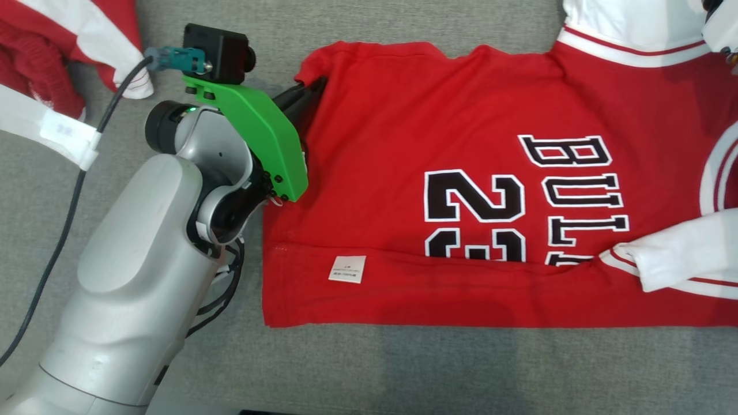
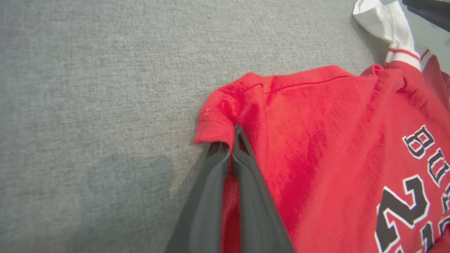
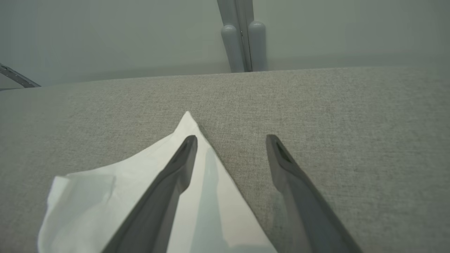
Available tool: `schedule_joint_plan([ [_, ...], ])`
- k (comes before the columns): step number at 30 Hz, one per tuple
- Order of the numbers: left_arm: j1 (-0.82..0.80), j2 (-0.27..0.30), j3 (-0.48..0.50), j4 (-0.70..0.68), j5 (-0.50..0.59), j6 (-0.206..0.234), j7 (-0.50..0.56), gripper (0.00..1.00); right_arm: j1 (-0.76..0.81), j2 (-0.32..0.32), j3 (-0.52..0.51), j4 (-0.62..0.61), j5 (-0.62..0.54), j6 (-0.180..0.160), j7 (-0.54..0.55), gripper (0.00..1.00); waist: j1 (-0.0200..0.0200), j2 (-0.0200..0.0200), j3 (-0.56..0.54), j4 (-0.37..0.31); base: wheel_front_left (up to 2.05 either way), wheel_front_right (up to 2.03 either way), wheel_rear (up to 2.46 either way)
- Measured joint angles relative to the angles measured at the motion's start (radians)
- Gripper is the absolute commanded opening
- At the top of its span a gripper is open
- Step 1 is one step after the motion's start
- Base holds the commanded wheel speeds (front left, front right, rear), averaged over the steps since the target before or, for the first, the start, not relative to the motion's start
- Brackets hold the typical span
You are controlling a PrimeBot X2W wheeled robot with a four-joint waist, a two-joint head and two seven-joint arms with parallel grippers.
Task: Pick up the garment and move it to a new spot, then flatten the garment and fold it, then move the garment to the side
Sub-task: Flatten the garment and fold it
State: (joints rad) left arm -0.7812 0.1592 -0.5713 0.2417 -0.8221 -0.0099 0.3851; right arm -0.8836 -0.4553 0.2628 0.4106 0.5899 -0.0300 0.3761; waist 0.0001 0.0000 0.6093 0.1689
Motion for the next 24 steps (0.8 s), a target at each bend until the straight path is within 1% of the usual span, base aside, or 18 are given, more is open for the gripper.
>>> schedule_joint_plan([
  [5,-0.002,-0.010,-0.009,-0.004,0.000,-0.008,-0.013,0.00,-0.030,0.005,-0.002,0.021,0.002,-0.004,-0.002,1.00,0.0000,0.0000,0.009,0.042,0.00,0.00,0.00],
  [8,-0.003,-0.010,-0.006,0.005,0.009,-0.008,-0.030,0.00,-0.035,0.023,0.015,0.049,0.002,0.002,-0.003,1.00,0.0000,0.0000,0.018,0.066,0.00,0.00,0.00],
  [11,-0.003,-0.011,-0.005,0.008,0.011,-0.009,-0.035,0.00,-0.035,0.031,0.024,0.063,0.001,0.003,-0.004,1.00,0.0000,0.0000,0.021,0.073,0.00,0.00,0.00],
  [19,-0.003,-0.018,-0.005,0.012,0.011,-0.016,-0.043,0.00,-0.055,0.011,0.025,0.102,-0.009,0.007,-0.008,1.00,0.0000,0.0000,0.025,0.088,0.00,0.00,0.00],
  [20,-0.003,-0.019,-0.006,0.012,0.011,-0.018,-0.043,0.00,-0.057,0.011,0.025,0.106,-0.010,0.007,-0.012,0.89,0.0000,0.0000,0.026,0.089,0.00,0.00,0.00],
  [21,-0.003,-0.019,-0.006,0.012,0.011,-0.018,-0.043,0.00,-0.059,0.010,0.026,0.111,-0.011,0.007,-0.015,0.69,0.0000,0.0000,0.027,0.090,0.00,0.00,0.00],
  [22,-0.003,-0.020,-0.006,0.013,0.011,-0.018,-0.044,0.00,-0.062,0.010,0.026,0.115,-0.012,0.007,-0.016,0.37,0.0000,0.0000,0.028,0.092,0.00,0.00,0.00],
  [23,-0.003,-0.021,-0.006,0.015,0.011,-0.018,-0.050,0.00,-0.064,0.009,0.029,0.118,-0.017,0.007,-0.022,0.00,0.0000,0.0000,0.029,0.093,0.00,0.00,0.00],
  [24,-0.003,-0.021,-0.006,0.017,0.011,-0.018,-0.052,0.00,-0.067,0.009,0.031,0.123,-0.027,0.007,-0.028,0.00,0.0000,0.0000,0.029,0.094,0.00,0.00,0.00],
])
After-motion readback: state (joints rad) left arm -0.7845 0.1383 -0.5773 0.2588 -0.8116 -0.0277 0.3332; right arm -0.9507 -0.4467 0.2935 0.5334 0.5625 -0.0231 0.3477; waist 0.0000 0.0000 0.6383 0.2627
